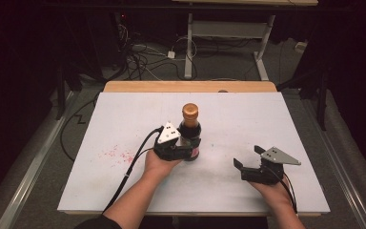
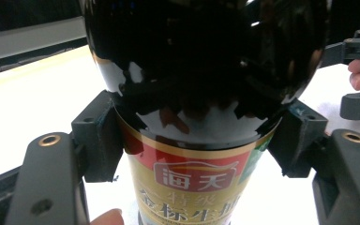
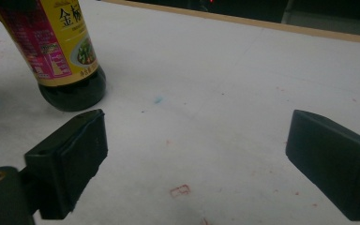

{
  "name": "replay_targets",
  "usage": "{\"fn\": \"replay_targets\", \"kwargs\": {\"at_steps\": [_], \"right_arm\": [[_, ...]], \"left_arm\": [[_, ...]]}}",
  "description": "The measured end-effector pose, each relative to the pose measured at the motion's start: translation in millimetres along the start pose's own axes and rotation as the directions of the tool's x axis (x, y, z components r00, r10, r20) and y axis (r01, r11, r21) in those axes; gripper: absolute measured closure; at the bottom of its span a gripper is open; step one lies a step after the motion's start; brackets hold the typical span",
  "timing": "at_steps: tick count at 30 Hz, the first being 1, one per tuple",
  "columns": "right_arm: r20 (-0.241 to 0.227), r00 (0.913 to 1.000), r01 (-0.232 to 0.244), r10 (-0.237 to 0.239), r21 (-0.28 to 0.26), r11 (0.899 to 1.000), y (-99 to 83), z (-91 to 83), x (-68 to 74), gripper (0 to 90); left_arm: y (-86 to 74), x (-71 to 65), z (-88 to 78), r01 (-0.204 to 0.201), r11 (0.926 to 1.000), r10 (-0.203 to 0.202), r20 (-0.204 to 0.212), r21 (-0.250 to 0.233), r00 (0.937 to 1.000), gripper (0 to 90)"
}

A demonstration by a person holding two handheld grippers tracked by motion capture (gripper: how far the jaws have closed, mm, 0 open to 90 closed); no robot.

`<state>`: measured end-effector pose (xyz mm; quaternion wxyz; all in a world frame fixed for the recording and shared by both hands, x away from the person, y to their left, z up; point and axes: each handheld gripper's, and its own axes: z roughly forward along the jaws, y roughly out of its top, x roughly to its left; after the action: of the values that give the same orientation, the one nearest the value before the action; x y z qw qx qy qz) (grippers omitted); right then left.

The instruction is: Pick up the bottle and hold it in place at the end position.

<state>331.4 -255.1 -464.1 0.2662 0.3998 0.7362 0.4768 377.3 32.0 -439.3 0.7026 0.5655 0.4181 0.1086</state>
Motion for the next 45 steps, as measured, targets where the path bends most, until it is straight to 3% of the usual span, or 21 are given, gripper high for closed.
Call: {"fn": "replay_targets", "kwargs": {"at_steps": [6, 7, 8, 12, 14, 15, 18, 21, 28, 33, 40, 45], "right_arm": [[-0.031, 0.9994, -0.015, 0.015, 0.002, 1.000, 4.7, 2.5, 2.3, 18.9], [-0.042, 0.9991, -0.008, 0.009, 0.008, 1.000, 6.0, 4.3, 2.5, 22.3], [-0.042, 0.9991, -0.008, 0.009, 0.008, 1.000, 6.0, 4.3, 2.5, 22.3], [-0.066, 0.9977, -0.017, 0.018, 0.018, 1.000, 8.6, 6.6, 3.5, 36.5], [-0.066, 0.9977, -0.013, 0.014, 0.018, 1.000, 9.4, 6.7, 4.2, 39.1], [-0.074, 0.9973, -0.005, 0.006, 0.017, 1.000, 10.6, 7.4, 4.6, 46.0], [-0.086, 0.9962, -0.008, 0.010, 0.017, 1.000, 11.7, 8.5, 5.0, 53.5], [-0.101, 0.9949, -0.004, 0.006, 0.021, 1.000, 13.6, 11.5, 6.3, 67.8], [-0.108, 0.9940, -0.017, 0.019, 0.021, 1.000, 19.1, 18.5, 8.3, 83.0], [-0.110, 0.9939, -0.006, 0.008, 0.015, 1.000, 24.8, 23.9, 12.3, 90.0], [-0.108, 0.9941, 0.018, -0.016, 0.011, 1.000, 31.3, 29.8, 18.5, 90.0], [-0.132, 0.9910, 0.025, -0.025, 0.003, 1.000, 35.8, 33.5, 23.1, 90.0]], "left_arm": [[1.0, 2.5, -2.2, -0.021, 0.9994, 0.020, 0.031, 0.027, 0.9993, 28.4], [1.8, 1.7, -1.2, 0.009, 0.9999, -0.009, 0.049, 0.014, 0.9987, 28.6], [1.8, 1.7, -1.2, 0.009, 0.9999, -0.009, 0.049, 0.014, 0.9987, 28.7], [1.9, 3.2, -1.9, 0.007, 0.9998, -0.009, 0.069, 0.019, 0.9976, 28.8], [2.0, 3.4, -1.9, 0.007, 0.9998, -0.008, 0.074, 0.021, 0.9973, 28.8], [2.2, 3.6, -1.9, 0.008, 0.9997, -0.010, 0.077, 0.022, 0.9970, 28.7], [2.9, 4.4, -1.8, 0.011, 0.9995, -0.013, 0.082, 0.028, 0.9965, 28.7], [2.9, 4.3, -2.5, 0.007, 0.9995, -0.010, 0.084, 0.030, 0.9964, 28.6], [3.4, 4.2, -3.3, 0.008, 0.9993, -0.011, 0.083, 0.036, 0.9965, 28.5], [4.1, 5.0, -3.8, 0.010, 0.9992, -0.014, 0.089, 0.039, 0.9960, 28.6], [4.1, 5.8, -3.8, 0.013, 0.9991, -0.017, 0.100, 0.041, 0.9948, 28.5], [4.3, 6.6, -4.8, 0.012, 0.9989, -0.017, 0.114, 0.044, 0.9933, 28.5]]}}
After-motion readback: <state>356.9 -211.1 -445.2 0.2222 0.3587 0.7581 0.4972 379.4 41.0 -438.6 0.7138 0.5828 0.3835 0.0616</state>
